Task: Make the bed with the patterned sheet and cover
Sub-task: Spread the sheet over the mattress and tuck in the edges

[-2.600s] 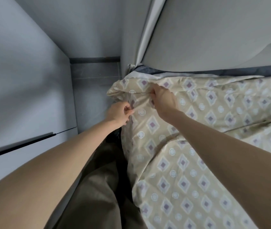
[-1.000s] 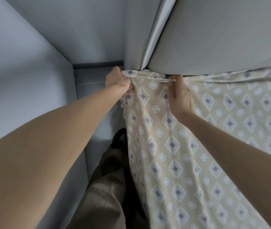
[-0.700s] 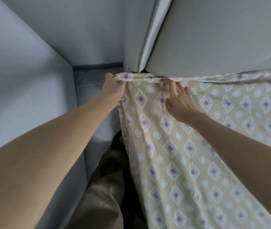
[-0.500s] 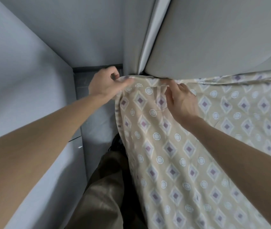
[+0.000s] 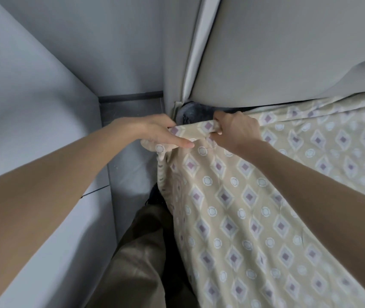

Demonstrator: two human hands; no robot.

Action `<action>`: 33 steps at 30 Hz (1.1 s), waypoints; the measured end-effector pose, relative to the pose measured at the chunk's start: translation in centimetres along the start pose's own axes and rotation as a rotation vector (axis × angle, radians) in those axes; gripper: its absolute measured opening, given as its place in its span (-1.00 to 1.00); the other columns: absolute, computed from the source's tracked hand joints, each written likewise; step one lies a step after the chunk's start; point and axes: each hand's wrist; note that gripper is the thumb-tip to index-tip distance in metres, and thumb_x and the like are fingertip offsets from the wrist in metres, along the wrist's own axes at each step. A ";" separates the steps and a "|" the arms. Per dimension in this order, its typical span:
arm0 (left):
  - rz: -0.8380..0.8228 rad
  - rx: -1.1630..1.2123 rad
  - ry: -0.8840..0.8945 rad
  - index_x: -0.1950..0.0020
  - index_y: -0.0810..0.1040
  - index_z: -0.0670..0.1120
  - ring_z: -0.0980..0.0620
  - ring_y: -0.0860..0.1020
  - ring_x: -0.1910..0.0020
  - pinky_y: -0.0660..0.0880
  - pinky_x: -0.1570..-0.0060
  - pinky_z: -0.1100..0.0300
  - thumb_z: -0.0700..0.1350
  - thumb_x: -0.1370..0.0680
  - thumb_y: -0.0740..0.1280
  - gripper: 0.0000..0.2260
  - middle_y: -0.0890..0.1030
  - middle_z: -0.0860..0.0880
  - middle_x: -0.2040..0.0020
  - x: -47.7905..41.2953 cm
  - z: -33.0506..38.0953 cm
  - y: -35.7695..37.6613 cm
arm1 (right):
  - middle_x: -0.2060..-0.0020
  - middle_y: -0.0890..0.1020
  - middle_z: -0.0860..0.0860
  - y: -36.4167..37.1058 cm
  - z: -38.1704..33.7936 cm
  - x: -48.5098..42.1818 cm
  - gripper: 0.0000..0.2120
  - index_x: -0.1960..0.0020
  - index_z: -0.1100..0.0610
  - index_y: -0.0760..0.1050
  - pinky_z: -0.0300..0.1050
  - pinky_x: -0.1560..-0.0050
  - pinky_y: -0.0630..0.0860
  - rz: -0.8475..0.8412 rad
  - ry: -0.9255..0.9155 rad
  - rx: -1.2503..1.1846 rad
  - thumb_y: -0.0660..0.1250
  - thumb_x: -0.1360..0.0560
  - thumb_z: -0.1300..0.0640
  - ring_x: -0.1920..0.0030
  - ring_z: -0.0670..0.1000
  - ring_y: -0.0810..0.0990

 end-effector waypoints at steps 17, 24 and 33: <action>0.834 -0.004 -0.275 -0.16 0.42 -0.13 -0.26 0.53 -0.11 0.40 0.11 0.03 -0.04 -0.56 0.21 -0.76 0.57 -0.18 -0.12 -2.7 1.3 2.2 | -0.30 0.39 0.14 4.2 2.9 2.9 -0.50 -0.33 0.11 0.15 0.51 -0.30 0.15 0.095 -0.268 -0.064 0.15 -0.42 0.33 -0.34 0.23 0.36; 0.735 0.615 -0.423 -0.22 0.37 -0.15 -0.19 0.55 -0.13 0.54 -0.10 -0.01 -0.08 -0.53 0.25 -0.70 0.53 -0.16 -0.21 -6.6 -0.4 2.6 | -0.27 0.40 0.13 4.7 2.6 -1.0 -0.66 -0.35 0.18 0.28 0.25 -0.32 0.25 0.071 -0.145 -0.101 0.10 -0.59 0.17 -0.32 0.16 0.33; 0.669 0.598 -0.443 -0.30 0.32 -0.14 -0.19 0.53 -0.15 0.52 -0.12 -0.02 -0.14 -0.56 0.24 -0.68 0.51 -0.16 -0.21 -9.6 -1.6 2.3 | -0.47 0.17 0.07 6.2 1.6 -2.4 -0.46 -0.55 0.04 0.00 0.54 -0.30 0.07 0.021 -0.153 0.043 0.07 -0.61 0.09 -0.45 0.24 0.17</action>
Point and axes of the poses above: each hand's wrist, its own x-axis away from the middle knuckle, its own y-axis out of the palm, z = x × y
